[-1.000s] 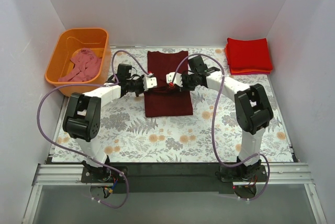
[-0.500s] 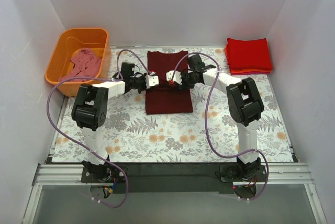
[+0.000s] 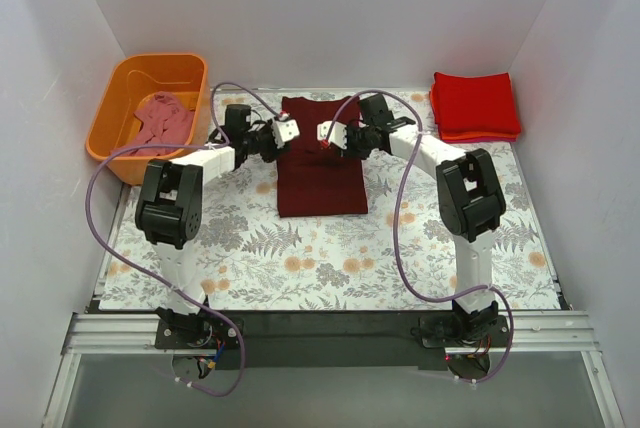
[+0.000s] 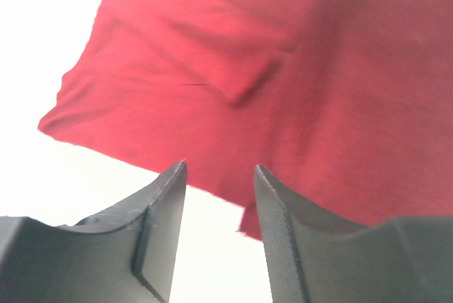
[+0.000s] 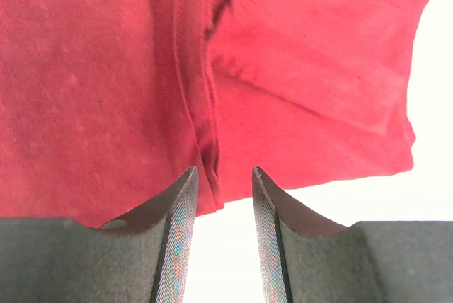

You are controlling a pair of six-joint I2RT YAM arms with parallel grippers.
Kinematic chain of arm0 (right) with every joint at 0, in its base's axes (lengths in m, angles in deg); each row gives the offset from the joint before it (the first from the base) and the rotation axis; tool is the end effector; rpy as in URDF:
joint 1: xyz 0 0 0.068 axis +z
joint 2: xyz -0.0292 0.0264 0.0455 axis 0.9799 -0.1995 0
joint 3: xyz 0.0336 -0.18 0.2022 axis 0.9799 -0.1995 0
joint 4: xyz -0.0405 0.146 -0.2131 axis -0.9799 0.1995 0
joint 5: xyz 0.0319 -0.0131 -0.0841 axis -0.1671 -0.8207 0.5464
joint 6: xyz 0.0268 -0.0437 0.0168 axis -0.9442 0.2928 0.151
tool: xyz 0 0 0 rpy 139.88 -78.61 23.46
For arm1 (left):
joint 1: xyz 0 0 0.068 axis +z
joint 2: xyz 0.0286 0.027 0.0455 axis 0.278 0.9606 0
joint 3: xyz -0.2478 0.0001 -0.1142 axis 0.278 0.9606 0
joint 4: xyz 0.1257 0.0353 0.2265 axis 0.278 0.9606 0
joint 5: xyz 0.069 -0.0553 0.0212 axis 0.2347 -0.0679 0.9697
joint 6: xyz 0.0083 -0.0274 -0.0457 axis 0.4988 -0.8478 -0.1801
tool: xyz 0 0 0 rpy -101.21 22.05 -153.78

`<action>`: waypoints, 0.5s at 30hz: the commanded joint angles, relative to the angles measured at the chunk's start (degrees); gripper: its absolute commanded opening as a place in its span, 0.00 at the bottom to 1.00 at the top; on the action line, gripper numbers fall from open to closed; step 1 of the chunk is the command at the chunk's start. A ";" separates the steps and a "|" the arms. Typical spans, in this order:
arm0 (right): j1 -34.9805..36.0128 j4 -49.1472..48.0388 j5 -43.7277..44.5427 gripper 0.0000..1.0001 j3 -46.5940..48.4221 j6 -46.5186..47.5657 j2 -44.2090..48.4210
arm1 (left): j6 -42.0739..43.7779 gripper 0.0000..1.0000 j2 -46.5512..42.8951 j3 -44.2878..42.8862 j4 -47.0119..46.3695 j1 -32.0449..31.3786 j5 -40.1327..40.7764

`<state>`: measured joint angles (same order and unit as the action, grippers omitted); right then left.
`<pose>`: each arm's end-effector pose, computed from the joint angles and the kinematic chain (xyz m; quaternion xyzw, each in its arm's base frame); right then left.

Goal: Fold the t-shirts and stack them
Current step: Fold the tshirt

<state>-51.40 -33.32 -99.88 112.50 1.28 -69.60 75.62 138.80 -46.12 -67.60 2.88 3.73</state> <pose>0.4108 0.2239 0.2004 -0.7046 0.5882 0.0369 0.3952 0.4074 -0.1189 0.1705 0.3647 0.7832 -0.2839 0.4158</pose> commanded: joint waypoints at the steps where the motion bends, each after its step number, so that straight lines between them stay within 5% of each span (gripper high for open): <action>1: -0.72 -0.47 1.11 0.43 1.47 -2.89 6.37 | -9.71 0.43 -6.18 -4.34 1.96 2.27 -0.14; 9: 2.08 7.62 -3.90 0.38 -13.79 -5.62 19.81 | -9.38 0.52 -22.18 13.31 10.16 0.70 -6.92; 15: 6.83 8.06 -3.81 0.35 -23.84 -6.06 22.91 | -6.12 0.52 -28.17 24.31 10.61 -5.80 -3.14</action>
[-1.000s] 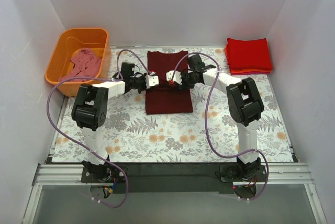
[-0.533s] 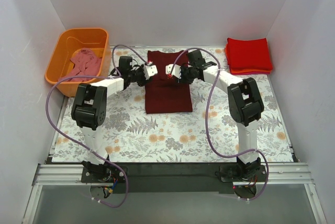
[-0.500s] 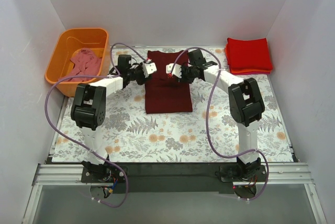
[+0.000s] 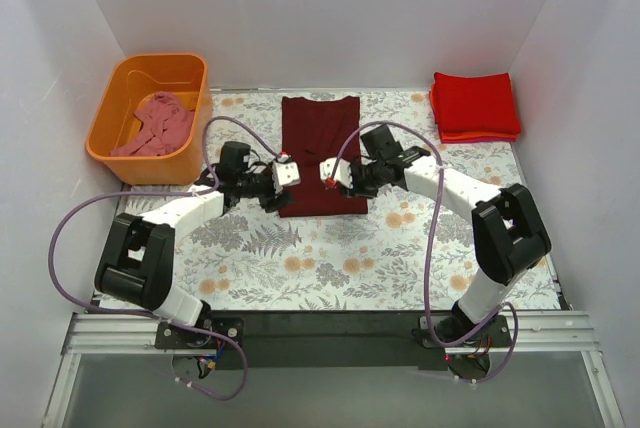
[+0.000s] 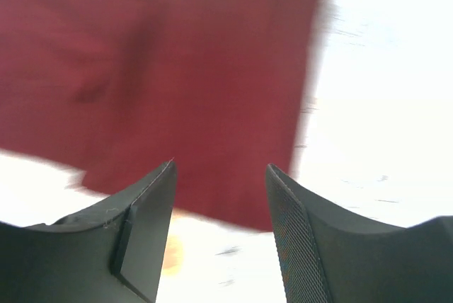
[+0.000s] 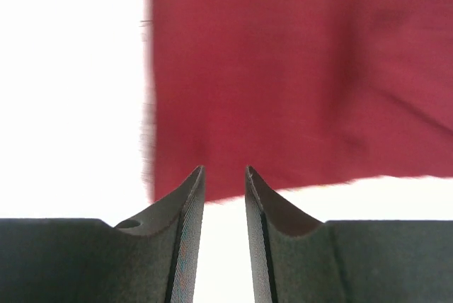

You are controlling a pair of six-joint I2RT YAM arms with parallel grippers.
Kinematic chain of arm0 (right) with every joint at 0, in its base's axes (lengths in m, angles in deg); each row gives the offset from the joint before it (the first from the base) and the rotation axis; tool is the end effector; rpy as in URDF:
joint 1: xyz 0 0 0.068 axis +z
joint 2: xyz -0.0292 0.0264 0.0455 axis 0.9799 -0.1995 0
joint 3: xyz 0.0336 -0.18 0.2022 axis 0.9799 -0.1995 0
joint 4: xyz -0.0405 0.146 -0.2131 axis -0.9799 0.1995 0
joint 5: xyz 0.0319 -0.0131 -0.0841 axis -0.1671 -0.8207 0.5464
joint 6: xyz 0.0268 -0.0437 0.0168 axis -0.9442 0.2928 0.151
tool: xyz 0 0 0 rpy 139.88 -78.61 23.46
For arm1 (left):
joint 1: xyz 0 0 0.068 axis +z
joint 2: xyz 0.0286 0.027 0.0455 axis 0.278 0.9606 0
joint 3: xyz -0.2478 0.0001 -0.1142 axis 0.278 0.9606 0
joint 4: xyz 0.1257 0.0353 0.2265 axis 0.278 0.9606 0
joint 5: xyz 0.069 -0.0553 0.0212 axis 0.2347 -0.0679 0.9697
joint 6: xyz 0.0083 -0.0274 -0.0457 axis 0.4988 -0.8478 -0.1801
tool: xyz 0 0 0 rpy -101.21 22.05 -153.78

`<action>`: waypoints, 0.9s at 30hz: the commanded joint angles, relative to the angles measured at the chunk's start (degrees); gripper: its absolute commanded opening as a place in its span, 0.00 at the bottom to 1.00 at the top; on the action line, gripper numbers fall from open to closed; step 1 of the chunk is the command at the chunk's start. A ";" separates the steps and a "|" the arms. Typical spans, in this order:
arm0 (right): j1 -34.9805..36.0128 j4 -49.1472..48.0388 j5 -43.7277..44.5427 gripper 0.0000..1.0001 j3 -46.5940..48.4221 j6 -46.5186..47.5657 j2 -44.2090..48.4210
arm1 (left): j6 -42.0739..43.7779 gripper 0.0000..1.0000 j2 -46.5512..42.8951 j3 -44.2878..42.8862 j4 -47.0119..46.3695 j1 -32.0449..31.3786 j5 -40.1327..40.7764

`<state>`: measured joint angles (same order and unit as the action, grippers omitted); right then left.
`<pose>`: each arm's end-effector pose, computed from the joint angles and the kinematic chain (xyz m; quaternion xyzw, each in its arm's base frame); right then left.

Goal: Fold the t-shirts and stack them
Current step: Fold the tshirt

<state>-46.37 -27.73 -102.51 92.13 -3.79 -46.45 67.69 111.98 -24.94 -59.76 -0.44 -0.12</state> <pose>0.3022 0.2060 0.2420 -0.7103 0.5889 0.0994 0.3726 0.2905 -0.1116 0.2116 0.3392 0.7927 -0.3534 0.3629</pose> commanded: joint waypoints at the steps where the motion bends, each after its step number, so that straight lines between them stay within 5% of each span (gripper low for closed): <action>1: 2.16 2.38 -1.01 0.35 -4.44 -1.16 -0.41 | 1.82 0.52 -1.36 3.65 2.41 -3.02 1.14; 20: 2.42 -4.47 3.73 0.34 -12.80 -1.16 -5.51 | 11.84 0.47 6.55 9.89 0.21 -4.43 5.45; 24: 2.42 -5.09 4.35 0.26 -13.24 -1.60 -5.77 | 13.25 0.33 7.34 10.08 0.39 -4.51 6.24; 27: 2.34 -4.92 4.88 0.05 -12.54 -2.13 -5.25 | 11.94 0.09 7.96 8.15 0.65 -4.43 7.21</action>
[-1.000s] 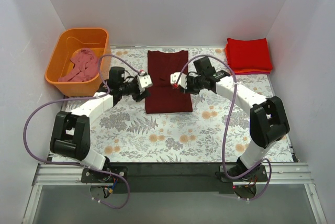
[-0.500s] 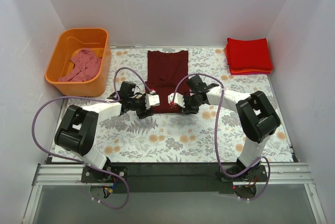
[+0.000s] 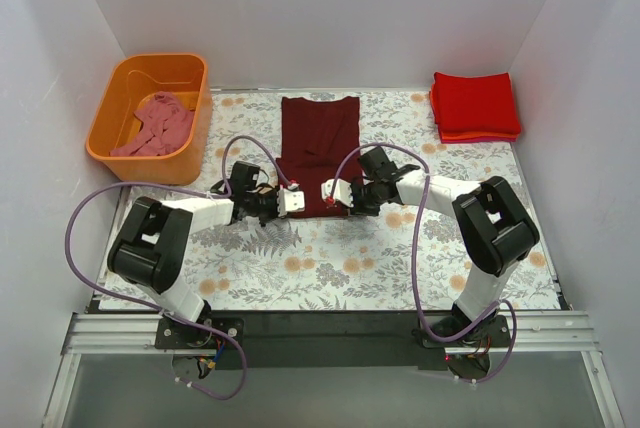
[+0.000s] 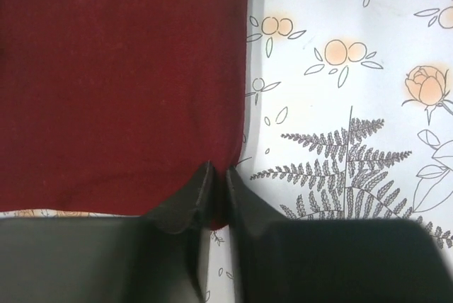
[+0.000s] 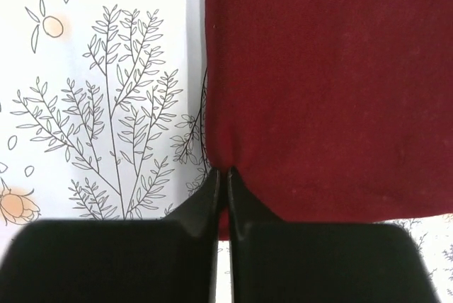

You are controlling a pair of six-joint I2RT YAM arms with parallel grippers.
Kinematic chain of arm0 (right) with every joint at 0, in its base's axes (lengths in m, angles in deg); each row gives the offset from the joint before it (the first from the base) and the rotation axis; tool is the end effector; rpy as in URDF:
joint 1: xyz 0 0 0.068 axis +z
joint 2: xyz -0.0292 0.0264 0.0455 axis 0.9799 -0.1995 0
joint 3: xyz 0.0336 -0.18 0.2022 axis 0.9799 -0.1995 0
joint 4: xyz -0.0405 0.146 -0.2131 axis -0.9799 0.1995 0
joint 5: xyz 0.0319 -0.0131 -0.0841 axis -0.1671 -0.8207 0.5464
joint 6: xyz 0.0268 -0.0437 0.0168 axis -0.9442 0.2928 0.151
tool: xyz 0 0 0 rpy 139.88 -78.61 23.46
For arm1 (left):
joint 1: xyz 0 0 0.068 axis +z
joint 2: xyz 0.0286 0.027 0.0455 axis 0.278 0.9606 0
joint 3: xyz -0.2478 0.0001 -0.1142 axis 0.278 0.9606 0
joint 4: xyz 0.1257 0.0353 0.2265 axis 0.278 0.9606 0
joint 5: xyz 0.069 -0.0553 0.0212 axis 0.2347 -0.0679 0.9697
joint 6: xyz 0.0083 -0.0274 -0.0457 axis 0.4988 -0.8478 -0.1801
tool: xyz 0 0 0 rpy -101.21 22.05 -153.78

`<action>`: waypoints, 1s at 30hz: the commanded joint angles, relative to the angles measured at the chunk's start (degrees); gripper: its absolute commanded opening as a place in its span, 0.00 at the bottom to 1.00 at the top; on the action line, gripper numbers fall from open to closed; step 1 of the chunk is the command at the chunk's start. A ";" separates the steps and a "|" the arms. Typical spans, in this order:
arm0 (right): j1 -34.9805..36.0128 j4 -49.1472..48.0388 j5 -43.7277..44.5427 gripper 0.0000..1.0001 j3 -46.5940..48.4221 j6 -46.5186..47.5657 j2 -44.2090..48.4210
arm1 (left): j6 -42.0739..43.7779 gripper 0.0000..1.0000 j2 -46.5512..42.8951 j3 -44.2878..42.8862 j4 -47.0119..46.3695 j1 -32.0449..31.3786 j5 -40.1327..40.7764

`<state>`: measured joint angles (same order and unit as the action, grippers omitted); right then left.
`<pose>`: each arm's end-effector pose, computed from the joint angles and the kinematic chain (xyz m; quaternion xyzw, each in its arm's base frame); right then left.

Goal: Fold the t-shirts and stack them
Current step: Fold the tshirt

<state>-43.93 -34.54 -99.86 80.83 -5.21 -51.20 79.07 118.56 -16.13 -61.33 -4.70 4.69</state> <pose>0.2807 0.2083 0.1620 -0.7214 0.6176 0.1107 0.2930 0.2624 -0.1232 0.1362 0.4140 0.8082 -0.3084 0.2835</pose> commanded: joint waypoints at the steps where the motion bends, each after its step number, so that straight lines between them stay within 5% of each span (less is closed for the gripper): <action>1: -0.11 2.08 2.32 0.01 -0.80 -0.80 -0.07 | -0.07 0.04 1.29 -1.88 2.66 -0.17 2.58; 10: -5.21 11.03 0.65 0.01 14.57 -0.72 3.98 | -6.40 0.00 -2.22 -20.85 12.23 3.88 -1.90; 17: -5.92 19.20 0.30 0.01 22.76 3.16 3.97 | -5.35 0.00 -4.85 -25.01 16.10 4.05 -2.43; 26: -0.83 29.49 0.12 0.01 11.45 5.44 18.27 | 0.62 0.00 -20.30 -15.88 29.63 -2.17 -4.53; 30: 4.01 34.32 -0.40 0.01 6.86 2.46 26.03 | 1.15 0.00 -27.78 -13.68 43.13 -4.73 -8.05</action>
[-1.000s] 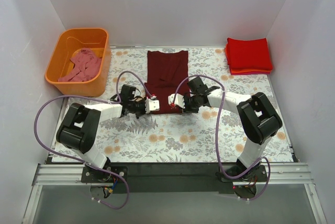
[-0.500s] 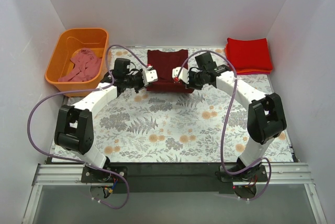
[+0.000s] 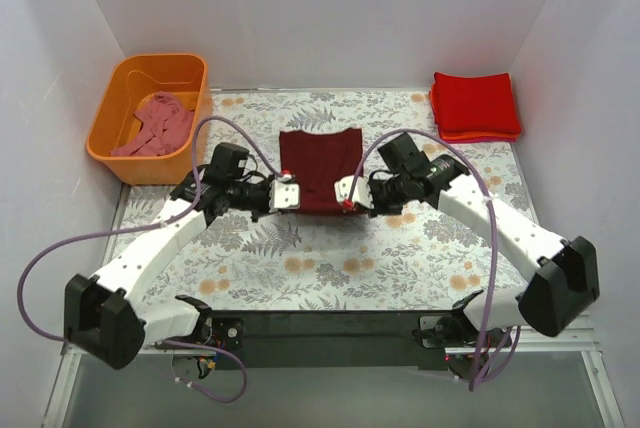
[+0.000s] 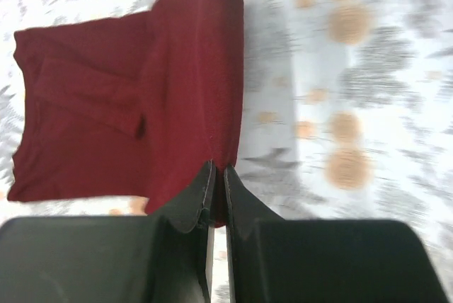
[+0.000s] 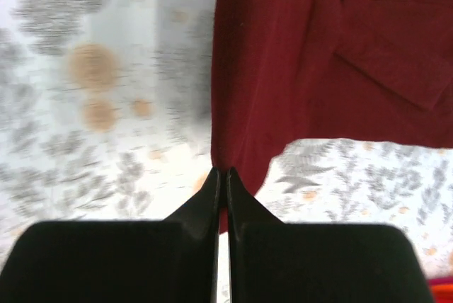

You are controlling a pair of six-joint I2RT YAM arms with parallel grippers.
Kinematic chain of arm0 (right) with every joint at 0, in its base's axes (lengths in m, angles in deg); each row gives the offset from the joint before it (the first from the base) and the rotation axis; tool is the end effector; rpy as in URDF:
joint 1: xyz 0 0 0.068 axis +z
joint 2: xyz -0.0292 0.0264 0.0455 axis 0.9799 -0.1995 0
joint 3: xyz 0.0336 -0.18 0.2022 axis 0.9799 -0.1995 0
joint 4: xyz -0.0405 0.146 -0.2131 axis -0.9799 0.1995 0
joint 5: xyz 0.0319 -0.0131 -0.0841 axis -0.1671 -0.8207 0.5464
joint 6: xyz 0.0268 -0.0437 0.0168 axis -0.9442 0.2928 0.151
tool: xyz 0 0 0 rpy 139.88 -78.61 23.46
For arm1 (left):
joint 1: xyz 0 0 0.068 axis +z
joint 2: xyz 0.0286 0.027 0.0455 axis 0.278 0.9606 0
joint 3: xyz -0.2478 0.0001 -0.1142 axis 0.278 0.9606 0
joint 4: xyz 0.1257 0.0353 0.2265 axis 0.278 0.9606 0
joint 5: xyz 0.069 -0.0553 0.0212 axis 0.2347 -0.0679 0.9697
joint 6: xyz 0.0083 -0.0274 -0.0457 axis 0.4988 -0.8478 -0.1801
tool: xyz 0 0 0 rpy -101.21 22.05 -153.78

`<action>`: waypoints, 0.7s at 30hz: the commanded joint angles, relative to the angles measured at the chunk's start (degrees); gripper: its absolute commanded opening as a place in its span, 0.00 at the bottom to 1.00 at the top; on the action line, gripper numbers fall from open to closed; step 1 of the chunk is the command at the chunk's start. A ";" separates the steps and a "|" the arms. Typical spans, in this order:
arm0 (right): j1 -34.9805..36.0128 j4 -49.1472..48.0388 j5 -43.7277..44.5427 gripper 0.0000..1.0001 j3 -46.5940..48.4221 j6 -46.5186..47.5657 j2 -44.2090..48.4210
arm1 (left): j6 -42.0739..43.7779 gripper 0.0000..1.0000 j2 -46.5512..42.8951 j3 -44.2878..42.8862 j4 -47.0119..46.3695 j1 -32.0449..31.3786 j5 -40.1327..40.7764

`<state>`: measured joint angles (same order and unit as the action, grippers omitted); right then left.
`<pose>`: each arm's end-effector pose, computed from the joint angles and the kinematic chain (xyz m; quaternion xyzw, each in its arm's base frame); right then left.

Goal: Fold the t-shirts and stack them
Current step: Fold the tshirt

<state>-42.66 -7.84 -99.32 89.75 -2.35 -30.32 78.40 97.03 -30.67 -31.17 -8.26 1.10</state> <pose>0.2265 0.1784 0.2926 -0.7403 0.5843 0.0952 0.3184 0.2210 -0.1261 0.2765 0.4485 0.7637 -0.3424 0.3136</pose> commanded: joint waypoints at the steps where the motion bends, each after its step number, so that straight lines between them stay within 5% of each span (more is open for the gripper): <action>1: 3.71 10.15 -1.73 0.01 -2.33 -2.67 6.30 | 1.83 0.00 -7.66 0.86 15.28 -1.26 -5.25; 8: 6.70 15.88 -2.36 0.01 4.08 -5.26 7.29 | -1.32 0.00 -13.04 -4.40 24.53 -1.35 -6.76; 21: -2.96 16.24 -3.23 0.01 16.91 6.62 -10.29 | 2.97 0.00 7.87 -18.28 19.78 8.31 -6.84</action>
<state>-43.25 5.58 -103.16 102.65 0.29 -38.41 78.26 102.32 -44.59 -10.93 -2.14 -4.84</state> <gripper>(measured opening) 0.030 0.036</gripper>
